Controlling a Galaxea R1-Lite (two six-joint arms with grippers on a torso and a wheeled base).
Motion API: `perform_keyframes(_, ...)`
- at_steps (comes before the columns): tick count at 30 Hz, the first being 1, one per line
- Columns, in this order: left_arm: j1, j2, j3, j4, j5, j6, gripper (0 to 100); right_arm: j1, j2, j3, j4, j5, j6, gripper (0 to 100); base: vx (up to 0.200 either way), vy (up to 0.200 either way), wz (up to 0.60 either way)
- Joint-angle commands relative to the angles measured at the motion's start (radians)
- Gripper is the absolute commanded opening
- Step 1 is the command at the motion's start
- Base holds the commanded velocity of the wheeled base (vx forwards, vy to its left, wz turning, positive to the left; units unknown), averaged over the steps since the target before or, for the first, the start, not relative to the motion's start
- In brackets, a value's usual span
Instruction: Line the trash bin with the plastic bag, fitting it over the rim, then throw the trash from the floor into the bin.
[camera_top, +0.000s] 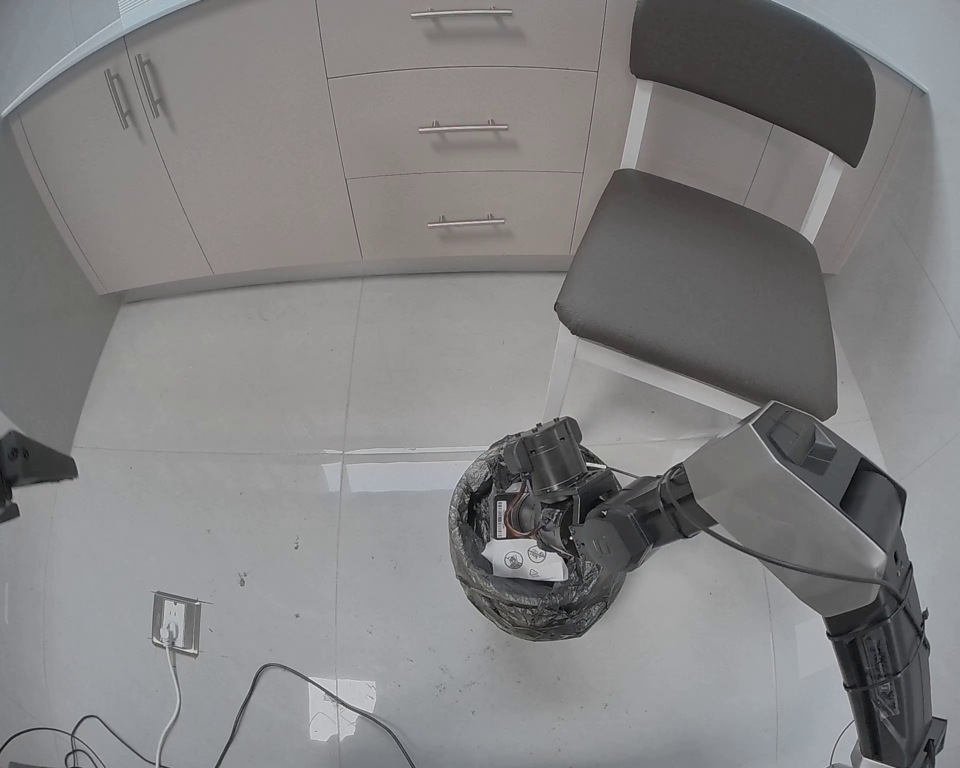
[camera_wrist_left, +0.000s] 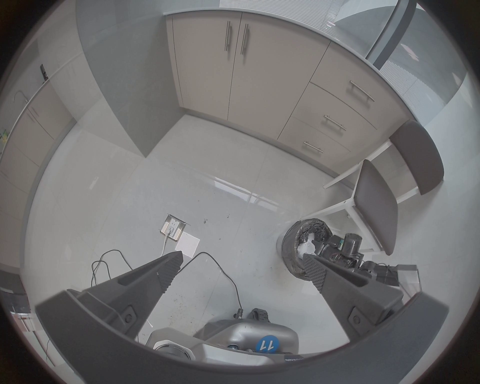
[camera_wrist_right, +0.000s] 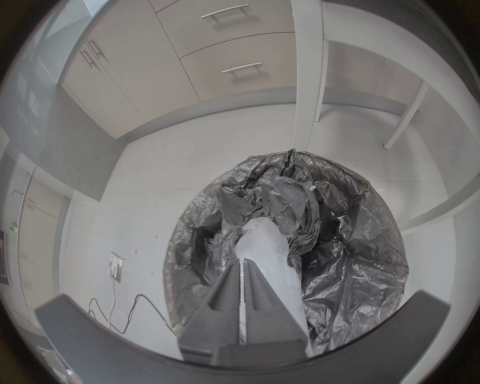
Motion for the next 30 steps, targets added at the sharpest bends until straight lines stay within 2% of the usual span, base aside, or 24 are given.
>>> perform_keyframes(1,0.01,-0.115,0.449,-0.331,-0.019,0.003,100,-0.053,0.195,-0.229,0.121,-0.016,-0.001,0,0.0,0.0,0.0)
perform_keyframes(9,0.01,-0.098,0.504,-0.389,-0.063,0.003,100,-0.09,0.286,-0.462,0.305,-0.015,0.007,0,0.0,0.0,0.0)
perform_keyframes(14,0.012,-0.088,0.512,-0.389,-0.066,0.003,100,-0.105,0.338,-0.462,0.4,-0.015,0.046,0,0.0,0.0,0.0)
perform_keyframes(19,0.009,-0.072,0.516,-0.389,-0.066,0.004,100,-0.125,0.359,-0.462,0.466,-0.015,0.051,0,0.0,0.0,0.0)
perform_keyframes(30,0.007,-0.059,0.561,-0.451,-0.066,0.003,100,-0.13,0.364,-0.462,0.485,-0.012,0.051,0,0.0,0.0,0.0)
